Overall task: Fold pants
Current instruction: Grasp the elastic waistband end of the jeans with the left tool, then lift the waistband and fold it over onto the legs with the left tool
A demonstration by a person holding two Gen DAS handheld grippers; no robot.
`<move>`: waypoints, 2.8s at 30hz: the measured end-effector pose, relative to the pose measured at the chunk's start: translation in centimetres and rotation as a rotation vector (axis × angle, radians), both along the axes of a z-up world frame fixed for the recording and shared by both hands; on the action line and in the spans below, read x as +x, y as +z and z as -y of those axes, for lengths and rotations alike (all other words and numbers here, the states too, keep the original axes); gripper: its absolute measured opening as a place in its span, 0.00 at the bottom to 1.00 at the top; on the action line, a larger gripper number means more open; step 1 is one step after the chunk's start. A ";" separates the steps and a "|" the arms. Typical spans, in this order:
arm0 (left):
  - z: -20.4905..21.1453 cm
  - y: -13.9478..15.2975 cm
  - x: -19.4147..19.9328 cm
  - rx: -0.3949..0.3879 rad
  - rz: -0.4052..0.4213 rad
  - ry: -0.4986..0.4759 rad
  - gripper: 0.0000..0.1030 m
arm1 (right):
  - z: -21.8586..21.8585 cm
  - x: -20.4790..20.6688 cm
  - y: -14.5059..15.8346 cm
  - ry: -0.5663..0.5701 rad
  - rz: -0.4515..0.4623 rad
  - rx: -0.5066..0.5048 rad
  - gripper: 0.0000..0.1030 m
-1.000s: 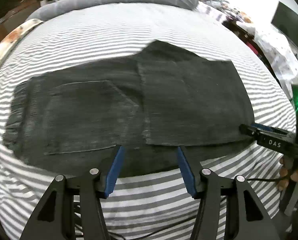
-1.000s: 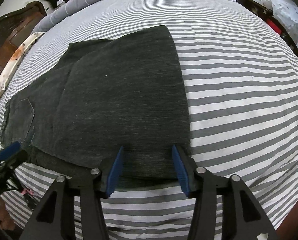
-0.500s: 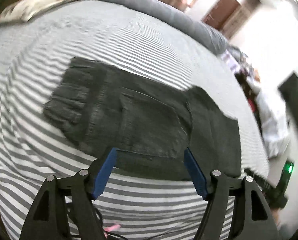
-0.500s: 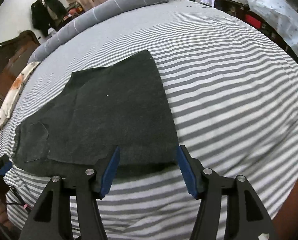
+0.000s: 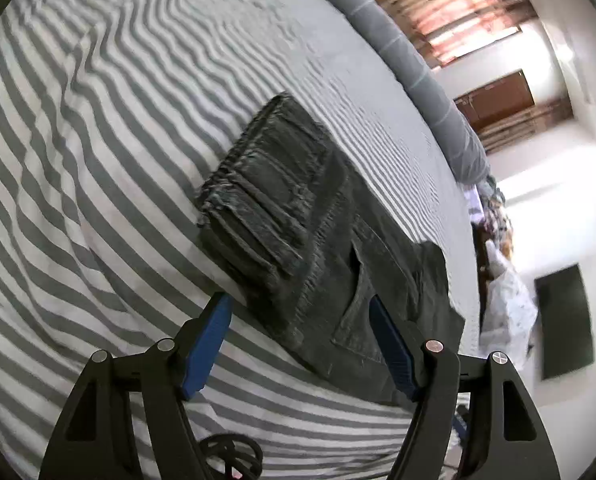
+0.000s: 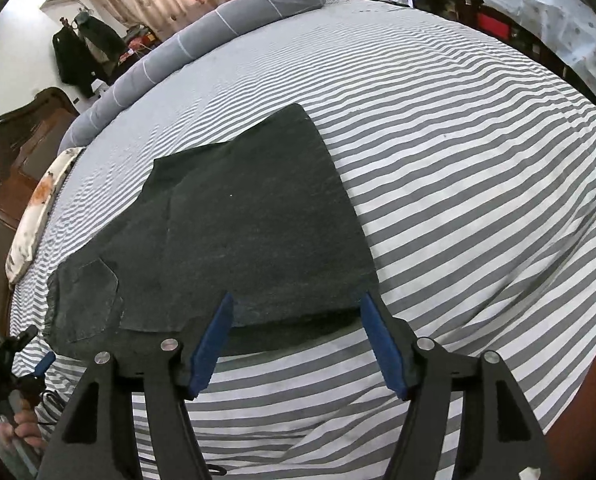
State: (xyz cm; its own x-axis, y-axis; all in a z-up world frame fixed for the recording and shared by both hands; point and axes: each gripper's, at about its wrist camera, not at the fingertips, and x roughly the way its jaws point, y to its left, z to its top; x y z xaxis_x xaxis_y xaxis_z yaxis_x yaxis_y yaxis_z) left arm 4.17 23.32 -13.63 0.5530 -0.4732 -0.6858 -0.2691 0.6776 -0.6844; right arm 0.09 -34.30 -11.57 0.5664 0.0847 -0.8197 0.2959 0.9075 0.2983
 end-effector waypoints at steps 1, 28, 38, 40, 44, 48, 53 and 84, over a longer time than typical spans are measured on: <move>-0.3 -0.5 0.3 -0.013 -0.016 0.007 0.70 | -0.1 -0.1 0.0 0.001 0.001 0.000 0.62; -2.2 -3.6 4.9 -0.149 0.023 0.050 0.70 | -2.3 0.6 -0.9 0.045 -0.033 -0.011 0.62; -1.2 -2.9 4.9 0.010 0.032 0.047 0.38 | -0.7 -0.3 -1.0 -0.018 -0.027 -0.044 0.65; -1.4 -3.0 4.7 0.004 0.029 0.059 0.33 | 0.3 -0.8 -1.2 -0.053 -0.033 -0.030 0.65; 0.5 -1.0 4.4 0.167 0.044 0.035 0.28 | 2.1 -1.6 -1.1 -0.107 -0.015 0.023 0.65; 2.7 2.2 3.8 0.253 0.066 0.045 0.26 | 3.3 -2.1 -0.7 -0.123 0.009 0.042 0.66; 6.8 7.0 3.9 0.318 0.149 -0.023 0.25 | 4.6 -2.8 -0.9 -0.168 0.030 0.092 0.66; 42.8 6.5 4.3 0.512 0.173 -0.638 0.25 | 11.1 -6.0 -3.9 -0.507 0.014 0.259 0.66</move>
